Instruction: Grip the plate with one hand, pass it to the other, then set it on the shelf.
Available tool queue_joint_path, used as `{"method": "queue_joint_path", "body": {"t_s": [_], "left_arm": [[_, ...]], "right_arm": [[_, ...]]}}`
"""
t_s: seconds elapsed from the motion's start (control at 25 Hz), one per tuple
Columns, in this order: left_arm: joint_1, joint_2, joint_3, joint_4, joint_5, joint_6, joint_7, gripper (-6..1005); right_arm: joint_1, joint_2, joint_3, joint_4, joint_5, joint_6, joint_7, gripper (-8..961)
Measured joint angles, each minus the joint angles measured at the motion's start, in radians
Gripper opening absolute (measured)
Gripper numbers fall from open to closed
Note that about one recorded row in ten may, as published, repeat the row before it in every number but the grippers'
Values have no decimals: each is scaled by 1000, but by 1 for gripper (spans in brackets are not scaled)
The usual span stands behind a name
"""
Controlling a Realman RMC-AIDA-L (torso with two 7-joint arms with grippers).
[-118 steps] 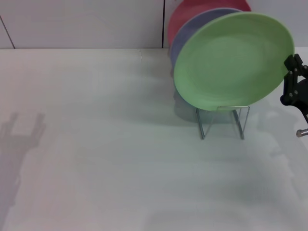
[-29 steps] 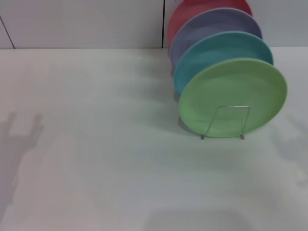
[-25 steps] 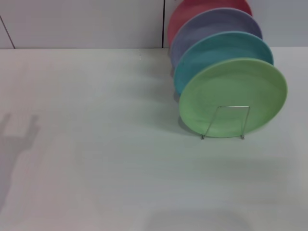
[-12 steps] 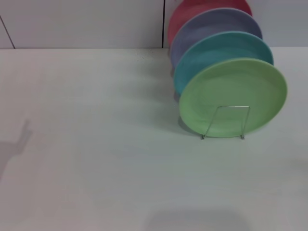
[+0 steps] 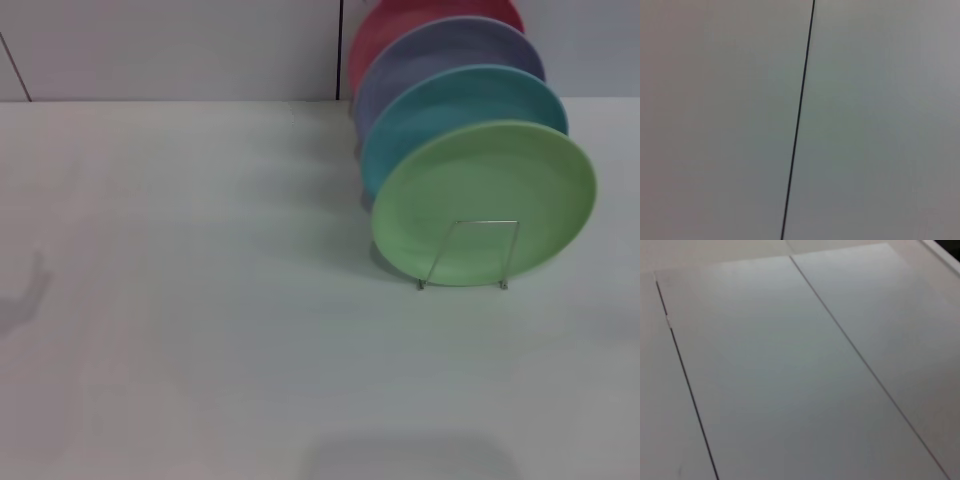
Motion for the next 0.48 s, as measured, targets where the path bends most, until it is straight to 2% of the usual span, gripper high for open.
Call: {"method": "queue_joint_path", "body": {"t_s": [0.36, 0.48], "left_arm": [[-13, -4, -6, -22, -3, -48, 4, 833], [-9, -4, -48, -41, -4, -77, 3, 833]], "right_arm": [[45, -2, -5, 0, -12, 51, -93, 575], [63, -3, -4, 1, -12, 68, -96, 575]]}}
